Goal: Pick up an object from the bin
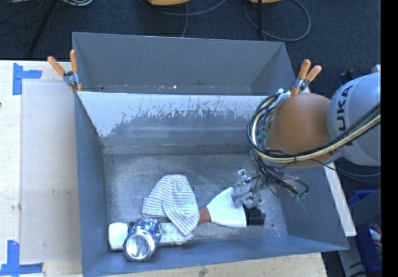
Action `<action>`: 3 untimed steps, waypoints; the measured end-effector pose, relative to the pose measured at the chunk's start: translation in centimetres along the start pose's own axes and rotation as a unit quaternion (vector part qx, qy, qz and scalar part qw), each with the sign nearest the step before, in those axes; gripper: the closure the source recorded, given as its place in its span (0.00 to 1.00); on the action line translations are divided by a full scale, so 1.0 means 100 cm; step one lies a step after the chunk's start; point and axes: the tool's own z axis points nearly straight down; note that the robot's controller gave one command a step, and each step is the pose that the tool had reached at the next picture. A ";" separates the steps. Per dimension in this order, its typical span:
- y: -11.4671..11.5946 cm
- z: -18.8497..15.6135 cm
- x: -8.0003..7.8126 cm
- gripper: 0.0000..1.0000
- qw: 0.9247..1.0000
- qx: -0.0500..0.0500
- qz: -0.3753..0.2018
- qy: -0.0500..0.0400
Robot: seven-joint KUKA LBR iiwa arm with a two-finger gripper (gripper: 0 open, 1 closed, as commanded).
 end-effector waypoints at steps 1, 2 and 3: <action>0.005 -0.028 0.008 1.00 1.000 -0.002 0.013 -0.003; -0.001 -0.046 0.000 1.00 1.000 0.001 0.008 -0.009; -0.001 -0.064 0.005 1.00 0.999 -0.005 -0.046 0.001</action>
Offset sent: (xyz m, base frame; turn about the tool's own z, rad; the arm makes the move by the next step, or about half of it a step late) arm 0.0120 -0.0053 -0.0149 -0.0010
